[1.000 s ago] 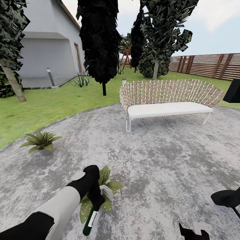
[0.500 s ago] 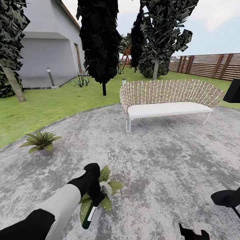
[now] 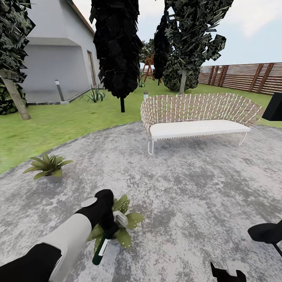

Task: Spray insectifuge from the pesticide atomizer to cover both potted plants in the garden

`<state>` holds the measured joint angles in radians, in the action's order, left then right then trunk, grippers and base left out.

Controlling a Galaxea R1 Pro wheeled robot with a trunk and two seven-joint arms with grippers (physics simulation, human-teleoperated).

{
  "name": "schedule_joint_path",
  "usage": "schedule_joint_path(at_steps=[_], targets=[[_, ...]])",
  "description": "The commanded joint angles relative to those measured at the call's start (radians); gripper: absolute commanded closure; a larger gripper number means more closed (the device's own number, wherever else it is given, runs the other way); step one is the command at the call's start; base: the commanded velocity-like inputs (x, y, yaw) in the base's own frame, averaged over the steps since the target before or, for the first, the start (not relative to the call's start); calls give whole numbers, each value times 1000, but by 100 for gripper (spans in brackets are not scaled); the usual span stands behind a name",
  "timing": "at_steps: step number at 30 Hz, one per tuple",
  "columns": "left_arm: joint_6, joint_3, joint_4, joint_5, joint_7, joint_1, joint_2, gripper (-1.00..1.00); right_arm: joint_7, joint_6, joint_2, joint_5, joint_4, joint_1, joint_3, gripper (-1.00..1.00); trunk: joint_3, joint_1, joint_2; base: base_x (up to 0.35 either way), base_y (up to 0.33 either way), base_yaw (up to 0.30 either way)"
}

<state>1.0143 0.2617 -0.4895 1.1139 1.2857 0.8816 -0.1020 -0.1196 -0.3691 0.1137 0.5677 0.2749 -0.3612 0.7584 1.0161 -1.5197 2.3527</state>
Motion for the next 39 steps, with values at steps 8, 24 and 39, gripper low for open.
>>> schedule_joint_path(at_steps=[8,24,39], targets=[[8,1,-3,6,13,-2,2,100,-8,-4,0,3,-1,-1,9,-100,1,0,0,0,0,0],[9,-4,-3,-2,14,38,-13,100,-8,-4,0,3,-1,-1,9,-100,1,0,0,0,0,0],[9,-8,-4,-3,11,35,-18,100,-8,-4,0,3,0,-1,9,-100,1,0,0,0,0,0]])
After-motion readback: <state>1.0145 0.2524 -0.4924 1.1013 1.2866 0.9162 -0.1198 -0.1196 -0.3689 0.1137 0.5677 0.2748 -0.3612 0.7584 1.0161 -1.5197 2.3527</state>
